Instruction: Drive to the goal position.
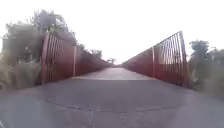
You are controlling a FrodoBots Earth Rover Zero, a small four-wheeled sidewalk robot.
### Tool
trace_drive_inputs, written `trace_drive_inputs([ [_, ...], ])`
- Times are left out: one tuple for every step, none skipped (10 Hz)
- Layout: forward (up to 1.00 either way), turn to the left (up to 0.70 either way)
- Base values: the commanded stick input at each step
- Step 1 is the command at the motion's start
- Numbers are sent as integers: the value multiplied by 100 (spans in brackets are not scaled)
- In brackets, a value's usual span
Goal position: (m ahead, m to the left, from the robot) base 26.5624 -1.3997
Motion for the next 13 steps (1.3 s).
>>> trace_drive_inputs([
  [70,-14],
  [70,-14],
  [70,-14],
  [70,-14],
  [70,-14],
  [70,-14],
  [70,-14],
  [70,-14],
  [70,-14],
  [70,-14],
  [70,-14],
  [70,-14],
  [70,-14],
])
